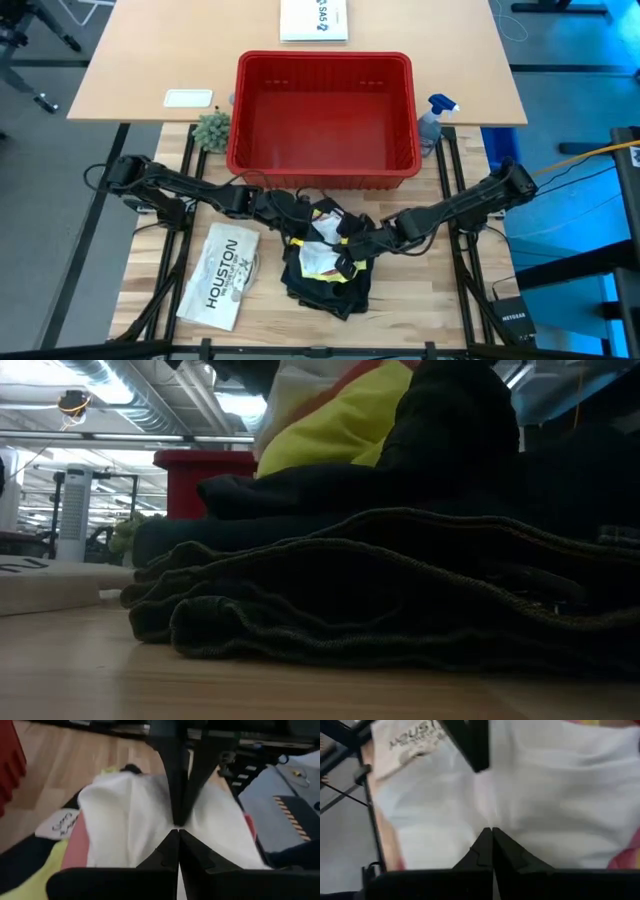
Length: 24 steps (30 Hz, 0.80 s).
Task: Fold laundry
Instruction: Put the stacked clothes into the red bin
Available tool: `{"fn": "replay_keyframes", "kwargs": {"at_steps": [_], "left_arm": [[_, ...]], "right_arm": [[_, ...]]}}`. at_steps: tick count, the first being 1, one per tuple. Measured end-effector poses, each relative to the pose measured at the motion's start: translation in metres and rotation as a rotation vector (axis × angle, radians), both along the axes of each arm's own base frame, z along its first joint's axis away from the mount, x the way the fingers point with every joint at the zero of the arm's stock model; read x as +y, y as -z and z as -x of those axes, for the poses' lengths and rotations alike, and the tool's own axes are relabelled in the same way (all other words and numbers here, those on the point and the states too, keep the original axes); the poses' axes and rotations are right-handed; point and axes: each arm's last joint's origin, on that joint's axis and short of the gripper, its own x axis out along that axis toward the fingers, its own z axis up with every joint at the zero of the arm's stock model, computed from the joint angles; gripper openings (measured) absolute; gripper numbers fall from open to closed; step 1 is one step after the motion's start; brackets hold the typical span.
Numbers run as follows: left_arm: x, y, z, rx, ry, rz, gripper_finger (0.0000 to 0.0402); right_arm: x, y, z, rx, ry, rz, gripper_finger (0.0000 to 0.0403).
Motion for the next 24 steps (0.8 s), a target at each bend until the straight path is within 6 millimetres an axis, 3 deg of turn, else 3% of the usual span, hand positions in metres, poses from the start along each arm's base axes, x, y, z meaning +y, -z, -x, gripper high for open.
{"fn": "replay_keyframes", "kwargs": {"at_steps": [7, 15, 20, 24], "left_arm": [[0.013, 0.003, -0.008, -0.032, -0.017, -0.038, 0.0000], [0.046, 0.035, -0.023, 0.051, -0.018, 0.016, 0.0000], [0.047, 0.041, -0.026, 0.068, -0.006, 0.025, 0.0000], [0.044, 0.034, -0.025, 0.057, 0.001, 0.025, 0.0000]], "right_arm": [[0.008, -0.004, 0.001, -0.025, -0.021, -0.006, 0.0000], [0.007, 0.010, 0.005, 0.015, -0.031, -0.043, 0.0000], [0.007, 0.026, 0.009, 0.025, -0.031, -0.089, 0.0000], [0.007, 0.028, 0.008, 0.002, -0.020, -0.097, 0.0000]]}}
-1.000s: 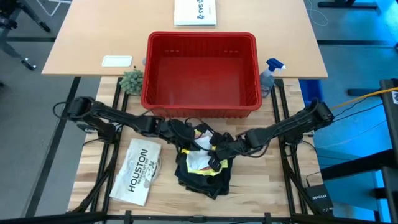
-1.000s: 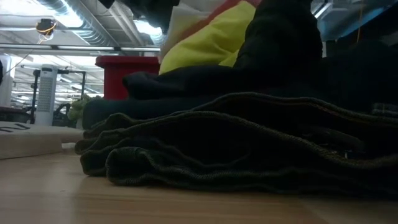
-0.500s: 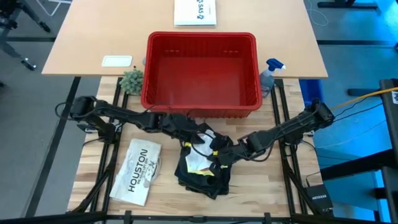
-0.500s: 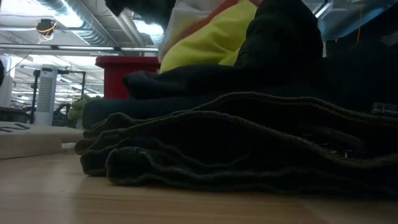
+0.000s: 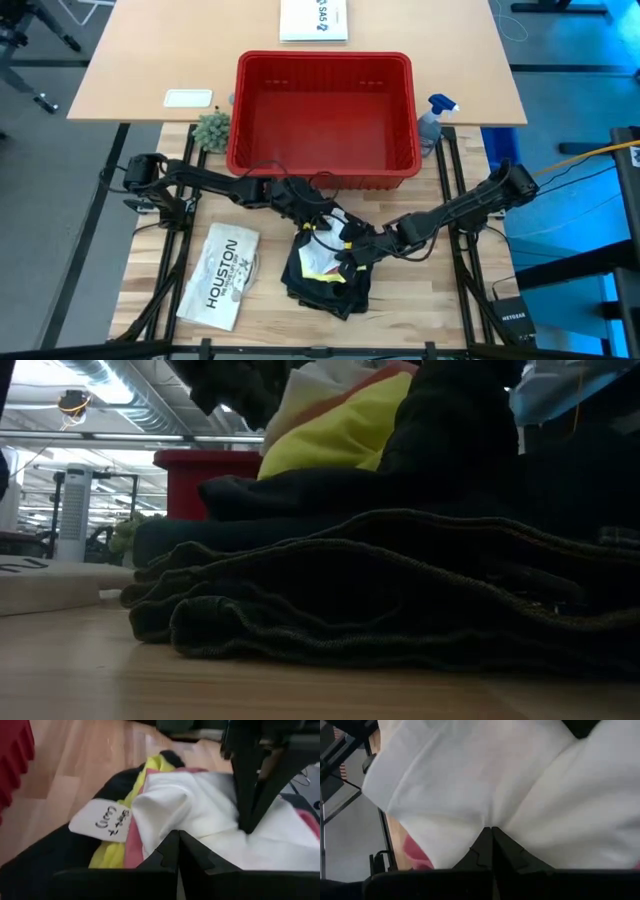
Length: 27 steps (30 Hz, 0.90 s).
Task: Fold laundry
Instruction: Put the stacked clothes into the red bin
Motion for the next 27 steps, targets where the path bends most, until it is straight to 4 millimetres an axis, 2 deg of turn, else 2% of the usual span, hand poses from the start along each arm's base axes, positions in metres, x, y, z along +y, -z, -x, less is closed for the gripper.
{"fn": "replay_keyframes", "kwargs": {"at_steps": [3, 7, 11, 13, 15, 19, 22, 27], "left_arm": [[0.000, -0.018, 0.003, -0.035, -0.003, -0.002, 0.0000], [0.000, -0.052, 0.017, -0.086, -0.010, -0.011, 0.0000], [0.002, -0.087, 0.045, -0.117, -0.057, -0.029, 0.0000], [0.002, -0.099, 0.063, -0.094, -0.104, -0.018, 0.0000], [0.004, -0.103, 0.080, -0.012, -0.182, 0.008, 0.0002], [0.003, -0.097, 0.115, 0.177, -0.301, 0.044, 0.0013], [-0.004, -0.085, 0.131, 0.232, -0.342, 0.121, 0.0032], [-0.014, -0.047, 0.148, 0.278, -0.394, 0.287, 0.0086]], "right_arm": [[-0.001, -0.010, 0.000, -0.027, 0.021, 0.011, 0.0000], [-0.002, -0.032, 0.005, -0.080, 0.045, 0.028, 0.0001], [-0.005, -0.056, 0.020, -0.110, 0.098, 0.068, 0.0001], [-0.009, -0.066, 0.031, -0.112, 0.133, 0.069, 0.0005], [-0.011, -0.072, 0.043, -0.083, 0.140, 0.058, 0.0020], [-0.007, -0.077, 0.068, -0.004, 0.155, 0.032, 0.0079], [0.001, -0.074, 0.084, 0.065, 0.204, 0.014, 0.0135], [0.013, -0.049, 0.105, 0.129, 0.358, -0.003, 0.0206]]}}
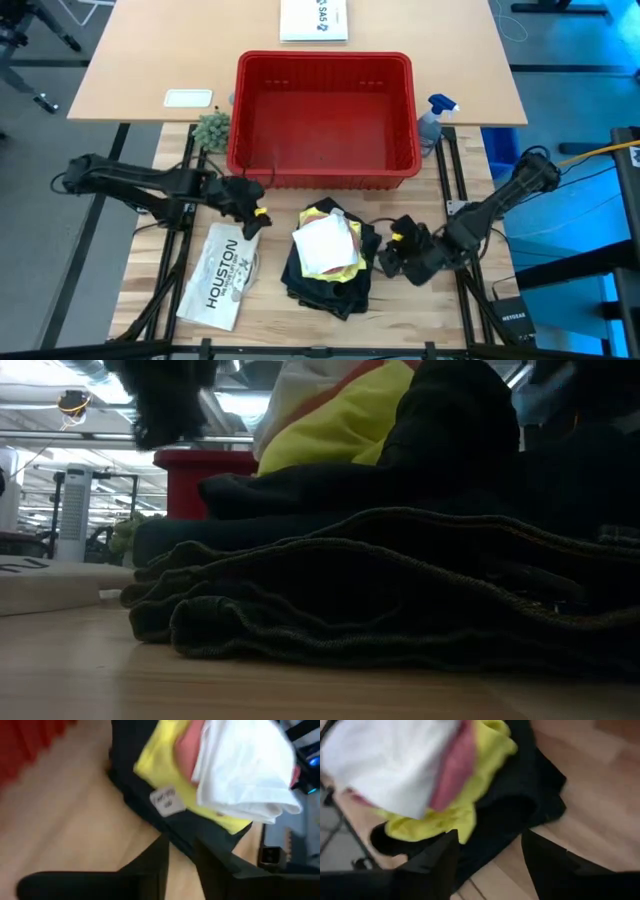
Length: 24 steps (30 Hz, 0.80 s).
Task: Fold laundry
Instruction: Put the stacked clothes into the red bin
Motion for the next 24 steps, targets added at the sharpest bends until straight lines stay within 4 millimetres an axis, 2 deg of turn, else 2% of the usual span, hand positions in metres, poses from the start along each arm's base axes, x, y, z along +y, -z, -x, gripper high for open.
{"fn": "replay_keyframes", "kwargs": {"at_steps": [7, 13, 18, 24], "left_arm": [[-0.008, 0.060, 0.009, -0.148, -0.112, 0.268, 0.0157], [-0.006, 0.095, 0.020, -0.159, -0.196, 0.364, 0.0176], [-0.005, 0.115, 0.030, -0.136, -0.251, 0.426, 0.0177], [-0.004, 0.124, 0.034, -0.161, -0.287, 0.467, 0.0177]], "right_arm": [[0.021, 0.057, 0.020, -0.171, 0.197, -0.190, 0.0222], [0.027, 0.100, 0.046, -0.320, 0.362, -0.331, 0.0222], [0.023, 0.116, 0.052, -0.308, 0.355, -0.368, 0.0222], [0.012, 0.127, 0.050, -0.363, 0.402, -0.348, 0.0222]]}}
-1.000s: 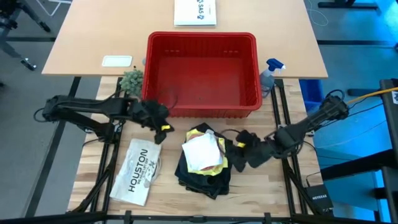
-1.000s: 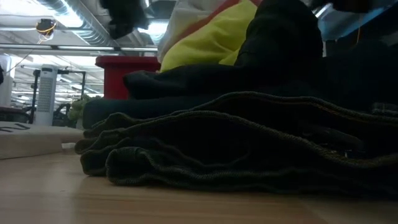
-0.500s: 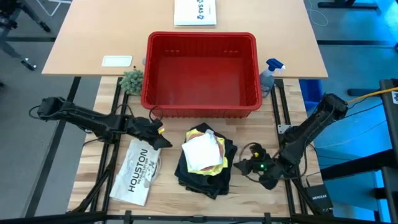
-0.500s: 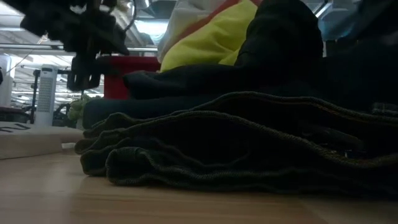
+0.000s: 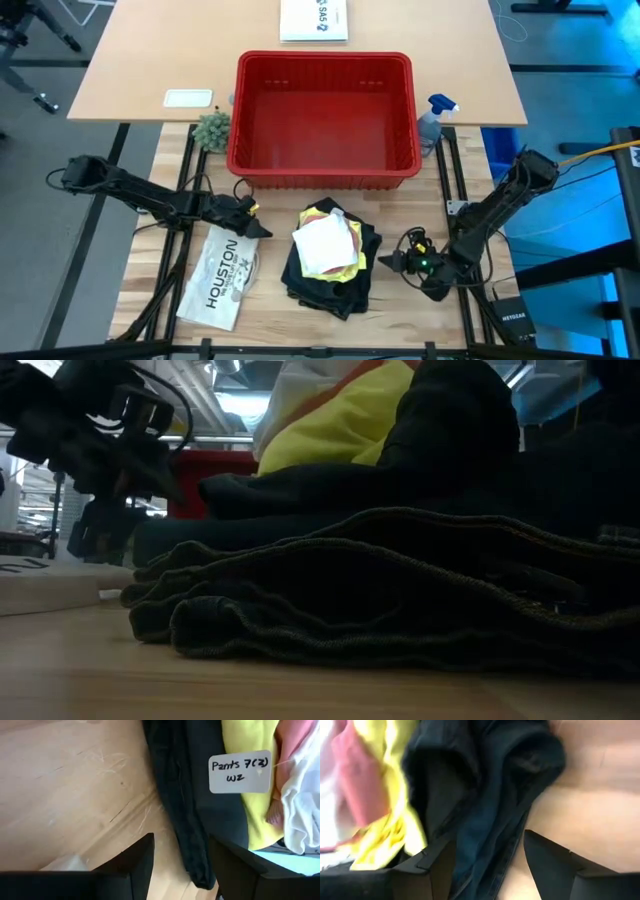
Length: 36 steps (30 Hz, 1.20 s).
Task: Fold laundry
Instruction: Put the stacked clothes into the red bin
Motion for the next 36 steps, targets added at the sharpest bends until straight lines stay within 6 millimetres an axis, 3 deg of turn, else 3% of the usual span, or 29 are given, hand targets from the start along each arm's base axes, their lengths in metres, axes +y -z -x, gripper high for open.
{"fn": "replay_keyframes", "kwargs": {"at_steps": [14, 28, 36], "left_arm": [[-0.002, 0.008, -0.014, -0.056, -0.021, 0.055, 0.0177], [-0.007, 0.023, -0.029, -0.087, 0.033, 0.145, 0.0177], [-0.010, 0.021, -0.032, -0.133, 0.065, 0.177, 0.0177]], "right_arm": [[-0.007, 0.018, -0.001, -0.043, 0.042, 0.002, 0.0222], [-0.002, 0.027, -0.007, -0.029, 0.026, -0.027, 0.0222], [0.004, 0.032, -0.013, -0.081, 0.036, -0.047, 0.0222]]}}
